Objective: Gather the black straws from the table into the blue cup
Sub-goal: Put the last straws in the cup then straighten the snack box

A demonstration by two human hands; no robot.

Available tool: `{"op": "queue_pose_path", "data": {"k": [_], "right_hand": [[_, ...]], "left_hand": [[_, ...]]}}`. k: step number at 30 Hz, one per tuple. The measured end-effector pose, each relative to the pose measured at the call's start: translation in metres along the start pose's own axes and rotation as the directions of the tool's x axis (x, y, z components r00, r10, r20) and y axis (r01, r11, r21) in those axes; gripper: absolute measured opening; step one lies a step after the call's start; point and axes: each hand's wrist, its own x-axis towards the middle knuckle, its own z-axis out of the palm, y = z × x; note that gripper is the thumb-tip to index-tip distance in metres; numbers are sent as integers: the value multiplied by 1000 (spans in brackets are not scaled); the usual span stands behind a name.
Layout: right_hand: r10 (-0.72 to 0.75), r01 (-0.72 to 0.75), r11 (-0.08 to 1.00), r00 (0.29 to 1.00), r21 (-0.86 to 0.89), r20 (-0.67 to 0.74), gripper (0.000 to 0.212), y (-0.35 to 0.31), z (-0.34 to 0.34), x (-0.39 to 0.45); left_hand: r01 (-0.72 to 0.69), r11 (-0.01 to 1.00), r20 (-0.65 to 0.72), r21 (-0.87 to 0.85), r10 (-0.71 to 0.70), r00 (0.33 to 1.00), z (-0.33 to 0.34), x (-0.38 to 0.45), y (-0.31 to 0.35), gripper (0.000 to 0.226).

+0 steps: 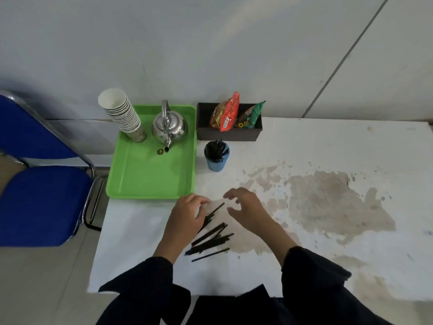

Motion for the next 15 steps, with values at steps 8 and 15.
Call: {"op": "queue_pose_path", "data": {"k": [8,15], "right_hand": [[157,-140,985,970,-101,187,53,14,56,-43],[143,-143,987,990,-68,-13,78,23,82,-46]], "left_hand": [[258,964,207,57,-264,942,40,-39,-32,45],[198,974,109,108,-210,972,54,-50,-33,39]]}}
